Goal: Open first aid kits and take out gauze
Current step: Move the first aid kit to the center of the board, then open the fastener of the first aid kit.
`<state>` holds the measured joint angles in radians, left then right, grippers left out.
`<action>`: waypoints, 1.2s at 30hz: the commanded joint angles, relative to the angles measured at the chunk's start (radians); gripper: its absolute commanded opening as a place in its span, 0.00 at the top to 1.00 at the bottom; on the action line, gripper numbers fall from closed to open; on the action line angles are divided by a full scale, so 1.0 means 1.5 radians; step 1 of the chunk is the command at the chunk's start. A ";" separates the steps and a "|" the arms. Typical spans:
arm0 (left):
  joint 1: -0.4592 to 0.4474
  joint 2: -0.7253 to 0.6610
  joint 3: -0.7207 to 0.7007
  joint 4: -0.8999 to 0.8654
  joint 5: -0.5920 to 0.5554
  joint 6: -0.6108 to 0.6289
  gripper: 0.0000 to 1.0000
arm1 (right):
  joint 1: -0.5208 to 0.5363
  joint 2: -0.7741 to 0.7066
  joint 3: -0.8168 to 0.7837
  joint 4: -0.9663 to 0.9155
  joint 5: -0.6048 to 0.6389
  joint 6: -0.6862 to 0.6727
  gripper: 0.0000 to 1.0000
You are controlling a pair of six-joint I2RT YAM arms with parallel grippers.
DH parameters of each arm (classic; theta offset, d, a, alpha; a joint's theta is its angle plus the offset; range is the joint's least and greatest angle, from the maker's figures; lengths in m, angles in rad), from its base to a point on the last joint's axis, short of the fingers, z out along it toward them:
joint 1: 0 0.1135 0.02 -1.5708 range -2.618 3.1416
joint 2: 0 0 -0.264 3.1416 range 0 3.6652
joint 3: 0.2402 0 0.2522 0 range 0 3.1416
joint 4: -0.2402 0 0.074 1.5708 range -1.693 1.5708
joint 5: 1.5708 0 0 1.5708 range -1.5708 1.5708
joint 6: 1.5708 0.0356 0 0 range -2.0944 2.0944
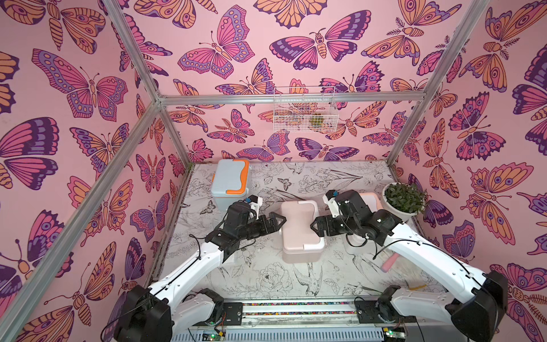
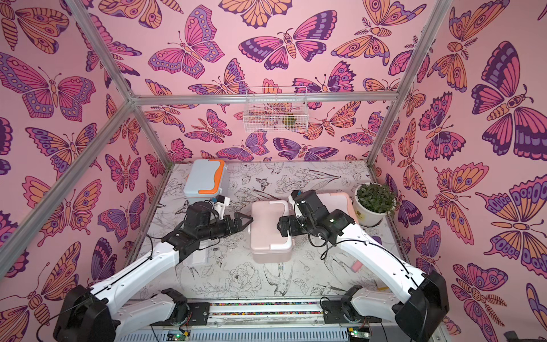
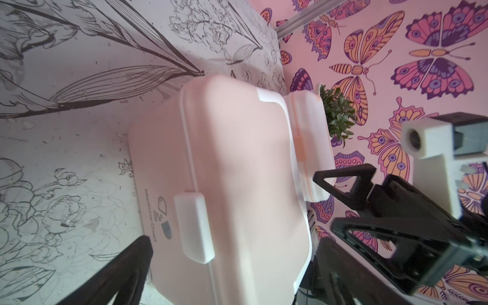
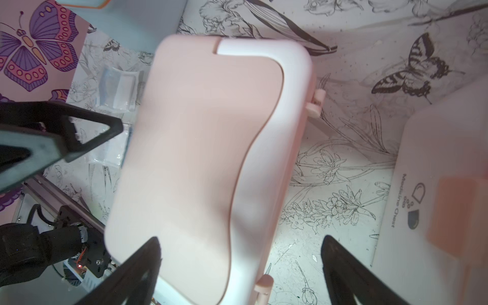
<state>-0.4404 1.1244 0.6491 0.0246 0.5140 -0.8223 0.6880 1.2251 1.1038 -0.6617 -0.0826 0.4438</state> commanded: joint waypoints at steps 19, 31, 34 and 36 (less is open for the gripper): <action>0.040 0.447 -0.096 0.923 0.253 -0.432 0.06 | 0.058 0.181 0.051 -0.063 0.058 -0.030 0.14; 0.033 0.390 -0.166 0.926 0.245 -0.434 0.08 | 0.058 0.200 0.047 -0.088 0.090 -0.024 0.16; 0.030 0.378 -0.187 0.926 0.241 -0.434 0.09 | 0.058 0.203 0.047 -0.088 0.092 -0.023 0.16; 0.027 0.369 -0.200 0.926 0.237 -0.433 0.09 | 0.058 0.205 0.047 -0.088 0.093 -0.024 0.17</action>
<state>-0.3679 1.7058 0.3748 1.3624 0.8188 -1.4536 0.7654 1.4609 1.2163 -0.7116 0.0654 0.4229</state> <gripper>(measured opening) 0.910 0.835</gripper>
